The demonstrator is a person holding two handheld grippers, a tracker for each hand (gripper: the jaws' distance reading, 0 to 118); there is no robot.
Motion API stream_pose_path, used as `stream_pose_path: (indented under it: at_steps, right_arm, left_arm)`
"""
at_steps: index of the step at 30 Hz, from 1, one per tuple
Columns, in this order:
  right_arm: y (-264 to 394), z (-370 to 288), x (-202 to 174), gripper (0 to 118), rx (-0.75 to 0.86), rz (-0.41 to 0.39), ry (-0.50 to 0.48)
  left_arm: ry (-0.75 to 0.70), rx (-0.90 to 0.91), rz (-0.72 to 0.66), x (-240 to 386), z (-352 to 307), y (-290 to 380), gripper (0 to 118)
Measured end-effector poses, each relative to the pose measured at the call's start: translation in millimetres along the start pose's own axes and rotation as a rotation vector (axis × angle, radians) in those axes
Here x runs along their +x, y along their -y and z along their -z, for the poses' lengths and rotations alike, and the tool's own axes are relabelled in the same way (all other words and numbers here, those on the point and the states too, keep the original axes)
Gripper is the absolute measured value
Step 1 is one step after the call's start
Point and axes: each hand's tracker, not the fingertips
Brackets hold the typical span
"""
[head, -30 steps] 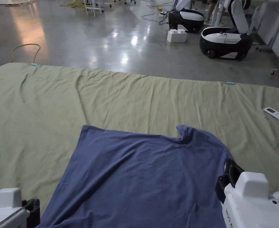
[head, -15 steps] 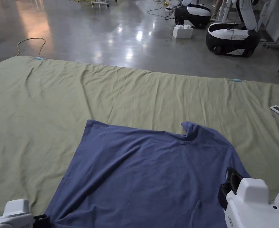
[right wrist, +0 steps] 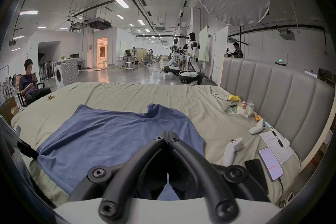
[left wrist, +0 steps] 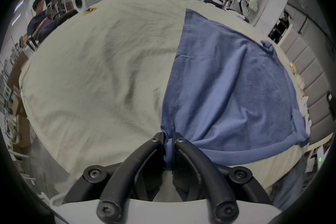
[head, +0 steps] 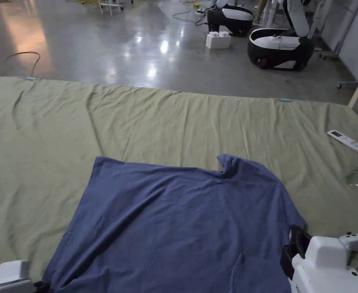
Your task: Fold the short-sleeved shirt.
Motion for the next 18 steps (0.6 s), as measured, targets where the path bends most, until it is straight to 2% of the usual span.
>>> stream_pose_path:
  at_steps: [4, 5, 6, 8, 10, 12, 15, 18]
  right_arm:
    - [5.0, -8.4, 36.3, 1, -0.109, 0.033, 0.062]
    - [9.9, -10.4, 46.7, 3, -0.164, 0.083, 0.070]
    - [11.2, -12.8, 56.5, 7, -0.174, 0.087, 0.100]
    - [19.7, -17.0, 69.4, 25, -0.245, 0.110, 0.103]
    - [26.9, -18.2, 76.6, 47, -0.336, 0.075, 0.091]
    - [35.1, -15.4, 77.9, 60, -0.433, 0.049, 0.064]
    - [56.3, -10.2, 72.5, 65, -0.524, 0.035, 0.029]
    - [76.3, -0.4, 61.2, 68, -0.591, -0.015, 0.015]
  left_arm:
    - [0.004, 0.034, 0.020, -0.9, -9.8, 2.3, 8]
    - [0.000, 0.038, 0.031, 0.8, -12.2, 2.6, 8]
    - [-0.001, 0.043, 0.040, 2.0, -14.8, 2.8, 8]
    - [-0.002, 0.056, 0.047, 3.4, -17.8, 1.4, 8]
    - [-0.002, 0.061, 0.054, 4.0, -21.1, 0.0, 8]
    - [-0.005, 0.065, 0.065, 6.0, -21.4, -2.9, 8]
    - [-0.015, 0.063, 0.087, 6.0, -16.3, -5.6, 8]
    - [-0.022, 0.058, 0.098, 7.6, -12.7, -4.9, 8]
